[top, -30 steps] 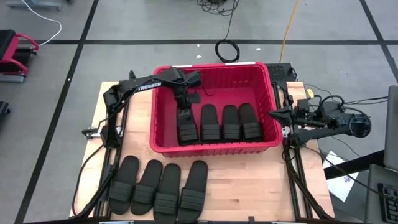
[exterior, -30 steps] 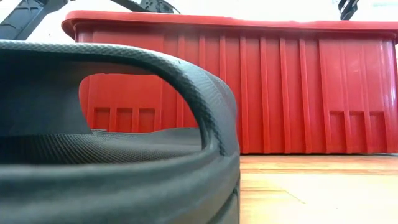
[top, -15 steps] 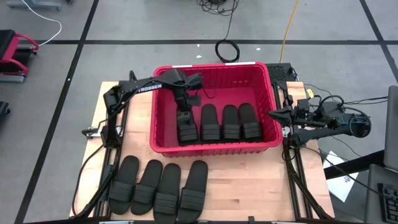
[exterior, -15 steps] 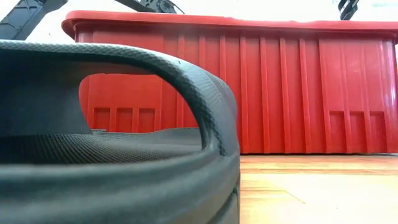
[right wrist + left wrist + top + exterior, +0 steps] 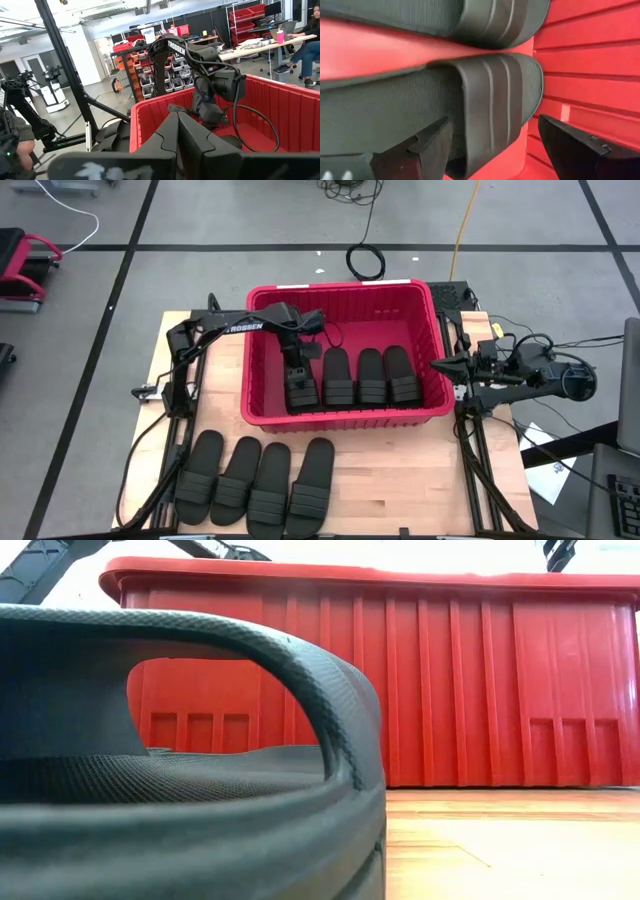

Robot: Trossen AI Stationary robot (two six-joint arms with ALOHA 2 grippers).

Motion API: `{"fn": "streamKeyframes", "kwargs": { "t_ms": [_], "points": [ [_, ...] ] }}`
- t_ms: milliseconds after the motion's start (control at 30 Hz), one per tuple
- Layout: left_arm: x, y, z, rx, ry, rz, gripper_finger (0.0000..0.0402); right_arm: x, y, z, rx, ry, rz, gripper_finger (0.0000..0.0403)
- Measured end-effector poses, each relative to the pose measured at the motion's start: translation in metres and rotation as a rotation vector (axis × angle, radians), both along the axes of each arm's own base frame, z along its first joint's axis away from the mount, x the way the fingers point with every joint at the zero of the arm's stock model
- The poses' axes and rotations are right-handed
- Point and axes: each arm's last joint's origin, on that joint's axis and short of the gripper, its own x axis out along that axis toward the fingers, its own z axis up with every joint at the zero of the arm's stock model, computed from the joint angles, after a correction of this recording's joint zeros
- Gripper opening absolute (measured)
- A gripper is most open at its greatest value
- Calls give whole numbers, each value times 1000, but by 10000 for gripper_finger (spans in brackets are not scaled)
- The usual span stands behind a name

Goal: Pick and place slides into bin
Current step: Adjust the black slide in the red bin

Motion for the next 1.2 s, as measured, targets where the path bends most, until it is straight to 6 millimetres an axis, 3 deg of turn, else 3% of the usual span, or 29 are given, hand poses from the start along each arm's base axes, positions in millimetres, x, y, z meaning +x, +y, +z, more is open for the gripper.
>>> {"fn": "streamKeyframes", "kwargs": {
  "t_ms": [500,667,900,1200],
  "points": [
    [4,-16,-14,-39,-17,-30,280,0,0,0,11,-1,1,0],
    [6,-14,-14,22,-37,-51,206,0,0,0,11,-1,1,0],
    [8,-14,-14,60,-79,-94,19,0,0,0,12,-1,1,0],
    [12,-14,-14,88,-119,-108,6,0,0,0,26,-2,1,0]
  ]
}}
